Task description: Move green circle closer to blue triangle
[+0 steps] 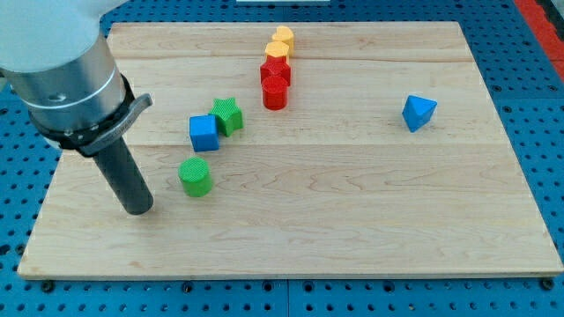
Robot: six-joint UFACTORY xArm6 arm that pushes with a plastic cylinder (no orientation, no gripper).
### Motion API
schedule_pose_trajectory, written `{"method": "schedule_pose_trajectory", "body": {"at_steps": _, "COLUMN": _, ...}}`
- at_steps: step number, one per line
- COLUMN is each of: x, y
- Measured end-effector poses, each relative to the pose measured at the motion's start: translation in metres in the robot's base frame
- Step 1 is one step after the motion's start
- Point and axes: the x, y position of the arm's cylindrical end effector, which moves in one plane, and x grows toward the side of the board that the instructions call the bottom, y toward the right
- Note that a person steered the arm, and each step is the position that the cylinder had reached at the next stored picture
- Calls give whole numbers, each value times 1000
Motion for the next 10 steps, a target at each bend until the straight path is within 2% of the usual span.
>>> {"method": "schedule_pose_trajectory", "body": {"at_steps": 1, "x": -9, "y": 68}}
{"method": "schedule_pose_trajectory", "body": {"at_steps": 2, "x": -36, "y": 115}}
{"method": "schedule_pose_trajectory", "body": {"at_steps": 3, "x": -37, "y": 91}}
{"method": "schedule_pose_trajectory", "body": {"at_steps": 4, "x": -63, "y": 119}}
{"method": "schedule_pose_trajectory", "body": {"at_steps": 5, "x": -71, "y": 134}}
{"method": "schedule_pose_trajectory", "body": {"at_steps": 6, "x": -73, "y": 100}}
{"method": "schedule_pose_trajectory", "body": {"at_steps": 7, "x": -102, "y": 122}}
{"method": "schedule_pose_trajectory", "body": {"at_steps": 9, "x": -117, "y": 256}}
{"method": "schedule_pose_trajectory", "body": {"at_steps": 10, "x": -96, "y": 208}}
